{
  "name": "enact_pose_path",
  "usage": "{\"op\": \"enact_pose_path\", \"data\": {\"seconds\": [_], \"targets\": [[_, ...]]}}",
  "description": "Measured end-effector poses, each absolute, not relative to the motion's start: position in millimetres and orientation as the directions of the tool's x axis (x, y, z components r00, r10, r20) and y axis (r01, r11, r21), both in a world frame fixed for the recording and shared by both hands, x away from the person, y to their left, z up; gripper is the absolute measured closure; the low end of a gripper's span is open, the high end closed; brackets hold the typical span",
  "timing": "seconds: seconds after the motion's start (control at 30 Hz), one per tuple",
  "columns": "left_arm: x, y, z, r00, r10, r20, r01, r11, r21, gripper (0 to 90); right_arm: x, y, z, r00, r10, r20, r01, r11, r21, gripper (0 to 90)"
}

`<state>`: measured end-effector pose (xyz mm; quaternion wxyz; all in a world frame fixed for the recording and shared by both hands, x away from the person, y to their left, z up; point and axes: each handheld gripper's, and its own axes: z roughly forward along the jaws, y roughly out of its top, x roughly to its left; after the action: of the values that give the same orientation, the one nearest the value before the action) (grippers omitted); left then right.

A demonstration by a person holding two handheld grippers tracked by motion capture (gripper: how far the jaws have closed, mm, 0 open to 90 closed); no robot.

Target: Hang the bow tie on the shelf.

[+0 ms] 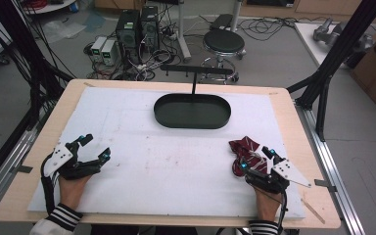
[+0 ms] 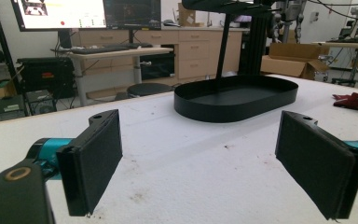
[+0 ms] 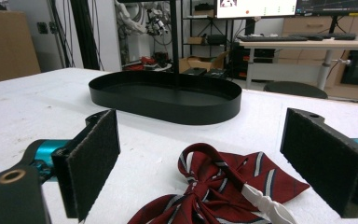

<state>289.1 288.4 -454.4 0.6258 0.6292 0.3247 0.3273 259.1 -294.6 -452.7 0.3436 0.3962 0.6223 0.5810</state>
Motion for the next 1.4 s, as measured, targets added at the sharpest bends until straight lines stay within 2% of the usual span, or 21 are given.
{"op": "enact_pose_path", "data": {"seconds": [0.93,1.1,1.4], "targets": [[289.0,288.3,-454.3,0.573,0.820,0.006,0.000,-0.007,1.000,14.9,260.1,-293.4,-452.2,-0.440,0.898,0.019,0.096,0.026,0.995,10.9],[288.9,288.1,-454.3,0.572,0.820,0.008,-0.001,-0.008,1.000,14.9,262.6,-293.2,-450.6,-0.431,0.901,0.039,0.137,0.022,0.990,10.8],[288.9,288.1,-454.4,0.571,0.821,0.007,-0.001,-0.007,1.000,14.9,268.1,-295.2,-433.7,-0.424,0.906,0.007,0.211,0.092,0.973,10.9]]}}
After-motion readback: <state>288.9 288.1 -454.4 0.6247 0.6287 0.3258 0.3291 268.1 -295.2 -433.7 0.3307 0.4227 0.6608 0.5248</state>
